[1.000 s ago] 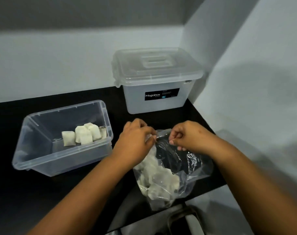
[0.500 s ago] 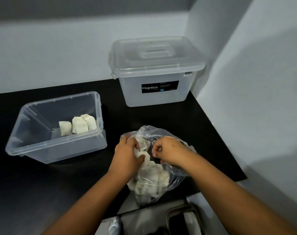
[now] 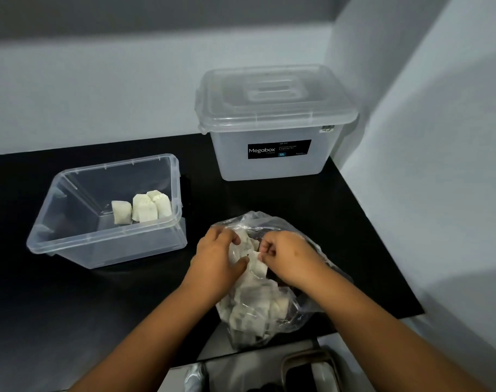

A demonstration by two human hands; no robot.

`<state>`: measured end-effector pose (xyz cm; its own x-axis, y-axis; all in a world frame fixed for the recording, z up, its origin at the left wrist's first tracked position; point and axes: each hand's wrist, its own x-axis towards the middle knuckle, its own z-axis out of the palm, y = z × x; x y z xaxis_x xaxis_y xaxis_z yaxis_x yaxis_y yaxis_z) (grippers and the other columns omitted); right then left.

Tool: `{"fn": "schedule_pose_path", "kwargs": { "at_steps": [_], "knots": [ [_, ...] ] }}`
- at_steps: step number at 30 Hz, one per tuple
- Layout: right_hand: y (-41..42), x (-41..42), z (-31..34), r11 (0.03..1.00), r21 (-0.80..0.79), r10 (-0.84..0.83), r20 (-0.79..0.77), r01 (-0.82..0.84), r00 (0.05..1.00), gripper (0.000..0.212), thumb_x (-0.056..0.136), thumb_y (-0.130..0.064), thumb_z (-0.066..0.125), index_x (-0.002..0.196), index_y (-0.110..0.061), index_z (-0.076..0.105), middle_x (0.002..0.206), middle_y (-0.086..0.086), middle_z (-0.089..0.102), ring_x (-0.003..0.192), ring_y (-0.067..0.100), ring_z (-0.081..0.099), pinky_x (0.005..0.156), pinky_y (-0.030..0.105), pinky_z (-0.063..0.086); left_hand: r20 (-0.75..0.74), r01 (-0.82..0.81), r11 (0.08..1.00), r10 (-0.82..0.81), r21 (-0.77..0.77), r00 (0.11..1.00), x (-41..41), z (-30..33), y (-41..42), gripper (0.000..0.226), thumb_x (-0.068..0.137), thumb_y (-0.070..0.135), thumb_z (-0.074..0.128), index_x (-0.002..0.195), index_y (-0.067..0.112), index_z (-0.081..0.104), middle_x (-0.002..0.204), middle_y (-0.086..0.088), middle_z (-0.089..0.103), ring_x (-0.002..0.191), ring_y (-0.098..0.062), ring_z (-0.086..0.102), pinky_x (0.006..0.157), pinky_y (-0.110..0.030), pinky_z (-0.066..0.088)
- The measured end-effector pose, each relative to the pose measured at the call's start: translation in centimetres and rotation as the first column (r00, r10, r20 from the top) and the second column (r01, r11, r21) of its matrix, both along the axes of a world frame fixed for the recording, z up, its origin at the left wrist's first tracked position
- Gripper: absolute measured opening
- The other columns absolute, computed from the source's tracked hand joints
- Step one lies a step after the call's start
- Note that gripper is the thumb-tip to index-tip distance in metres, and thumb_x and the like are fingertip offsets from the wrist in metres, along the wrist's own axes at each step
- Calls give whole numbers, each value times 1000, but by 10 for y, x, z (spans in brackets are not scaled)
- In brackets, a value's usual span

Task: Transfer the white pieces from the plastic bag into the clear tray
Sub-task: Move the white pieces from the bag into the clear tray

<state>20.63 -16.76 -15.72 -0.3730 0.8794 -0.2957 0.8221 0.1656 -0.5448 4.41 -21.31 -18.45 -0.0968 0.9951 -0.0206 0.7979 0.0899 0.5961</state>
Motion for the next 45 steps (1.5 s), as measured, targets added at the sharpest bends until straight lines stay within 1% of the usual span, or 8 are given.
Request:
{"fn": "schedule_pose_path", "kwargs": {
  "at_steps": [4,8,11,18,22,30,41,45],
  "knots": [
    [-9,22,10,990,135,-35,11,33,999,9,92,-28,61,86,-22,62,77,-4,68,70,10,64,66,30,53,-233,9,998,5,59,973,7,18,-3,25,81,40,69,105,34,63,139,3,41,132,-22,34,100,-48,41],
    [-14,38,10,984,167,-67,12,64,998,10,93,-29,59,86,-23,60,73,-2,68,66,14,66,66,38,57,-398,282,917,-155,283,904,20,31,3,13,76,33,75,88,34,71,110,5,59,106,-20,53,82,-41,48],
    [-15,43,15,990,124,-74,34,70,997,12,95,-27,57,93,-17,62,82,3,70,74,19,68,70,37,57,-252,552,833,-540,-23,804,25,36,16,10,82,25,70,91,29,74,96,10,66,91,-10,60,81,-35,51],
    [-16,44,11,995,60,-76,29,74,997,14,96,-24,55,95,-12,61,83,10,68,74,23,63,74,35,51,-181,617,663,-730,-425,659,36,24,31,33,83,19,67,113,30,67,111,13,66,104,-6,58,92,-26,49],
    [-18,47,9,992,74,-101,-26,103,995,18,96,-23,57,96,-6,63,73,5,59,58,5,47,74,22,35,-201,616,661,-734,-428,649,42,23,30,31,83,18,65,113,26,65,111,9,63,104,-9,53,88,-24,45],
    [-16,48,21,992,90,-85,16,84,996,12,95,-25,58,94,-14,63,82,5,69,79,21,66,74,30,49,-120,582,722,-660,-373,742,36,24,34,10,81,16,65,87,24,65,93,8,67,87,-10,62,84,-36,53],
    [-2,33,62,972,235,2,-69,14,998,5,92,-26,62,87,-24,62,81,-5,65,72,10,63,66,27,54,-139,526,840,-542,-135,829,4,88,40,10,85,28,69,91,28,61,87,9,64,82,-5,62,78,-35,54],
    [12,12,90,957,289,51,-132,-10,990,4,89,-25,67,87,-22,66,73,-6,66,69,9,65,66,27,52,-139,456,888,-459,-56,877,-22,125,37,16,84,26,71,99,26,65,90,12,65,81,0,61,76,-21,52]
  ]
}}
